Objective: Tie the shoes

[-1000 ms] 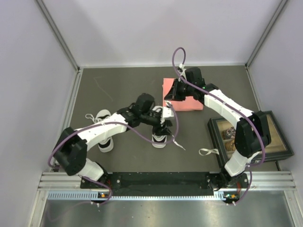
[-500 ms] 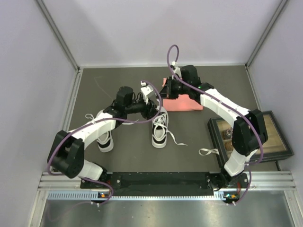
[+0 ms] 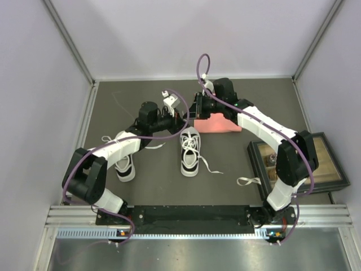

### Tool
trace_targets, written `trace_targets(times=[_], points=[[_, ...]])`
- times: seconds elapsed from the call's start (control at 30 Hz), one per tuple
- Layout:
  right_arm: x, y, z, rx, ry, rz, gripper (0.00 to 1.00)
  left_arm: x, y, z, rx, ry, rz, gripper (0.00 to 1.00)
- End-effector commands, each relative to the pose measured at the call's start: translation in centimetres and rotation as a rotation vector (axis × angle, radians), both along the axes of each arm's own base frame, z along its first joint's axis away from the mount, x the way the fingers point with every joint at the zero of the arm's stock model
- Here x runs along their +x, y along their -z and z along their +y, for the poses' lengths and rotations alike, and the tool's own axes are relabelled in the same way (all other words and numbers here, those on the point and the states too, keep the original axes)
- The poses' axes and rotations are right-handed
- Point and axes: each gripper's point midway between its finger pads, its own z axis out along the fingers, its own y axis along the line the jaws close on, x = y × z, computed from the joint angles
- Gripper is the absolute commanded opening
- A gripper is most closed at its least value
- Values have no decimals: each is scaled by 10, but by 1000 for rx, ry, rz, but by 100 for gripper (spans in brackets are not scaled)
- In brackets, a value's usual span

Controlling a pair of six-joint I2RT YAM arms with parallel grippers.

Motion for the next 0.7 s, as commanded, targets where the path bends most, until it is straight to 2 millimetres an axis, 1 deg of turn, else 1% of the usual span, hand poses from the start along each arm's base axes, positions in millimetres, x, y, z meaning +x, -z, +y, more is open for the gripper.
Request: trace_targets(times=[0.0, 0.03, 0.07, 0.1, 0.13, 0.17, 0.2, 0.23, 0.27, 0.3, 0.33, 0.37, 0.4, 0.43, 0.47, 0.53, 0.57, 0.63, 0.67], points=[[-4, -30, -5, 7, 6, -74, 22, 10, -8, 4, -60, -33, 4, 0], [-4, -28, -11, -6, 16, -80, 43, 12, -8, 6, -63, -44, 11, 0], [-9, -37, -18, -3, 28, -97, 50, 12, -5, 8, -60, -51, 22, 0], [-9, -24, -31, -27, 56, -74, 55, 13, -4, 10, -61, -55, 28, 0], [-12, -23, -39, -35, 70, -76, 65, 14, -3, 12, -61, -60, 34, 0], [-20, -16, -49, -50, 76, -67, 68, 14, -1, 12, -58, -62, 42, 0], [-21, -12, -59, -71, 94, -66, 71, 14, -1, 13, -55, -65, 43, 0], [-29, 2, -69, -144, 78, -57, 71, 13, 1, 13, -53, -64, 49, 0], [-35, 12, -76, -192, 68, -56, 72, 14, 0, 13, -55, -64, 52, 0], [-36, 18, -85, -248, 83, -68, 72, 13, 2, 13, -53, -62, 56, 0], [-50, 33, -93, -325, 51, -48, 72, 13, 1, 12, -55, -61, 60, 0], [-56, 44, -99, -373, 42, -45, 72, 13, 2, 12, -54, -60, 63, 0], [-60, 51, -108, -432, 54, -62, 72, 13, 4, 12, -53, -60, 69, 0], [-68, 60, -107, -482, 18, -84, 72, 13, 3, 12, -52, -60, 65, 0], [-79, 75, -113, -534, 1, -62, 72, 13, 4, 13, -50, -61, 69, 0], [-87, 94, -117, -604, -24, -51, 70, 13, 8, 13, -45, -65, 78, 0], [-98, 106, -113, -637, -62, -42, 69, 13, 8, 13, -45, -62, 81, 0], [-103, 126, -113, -698, -87, -32, 66, 12, 12, 12, -43, -55, 92, 0], [-109, 135, -106, -712, -115, -36, 66, 12, 11, 12, -44, -56, 92, 0]])
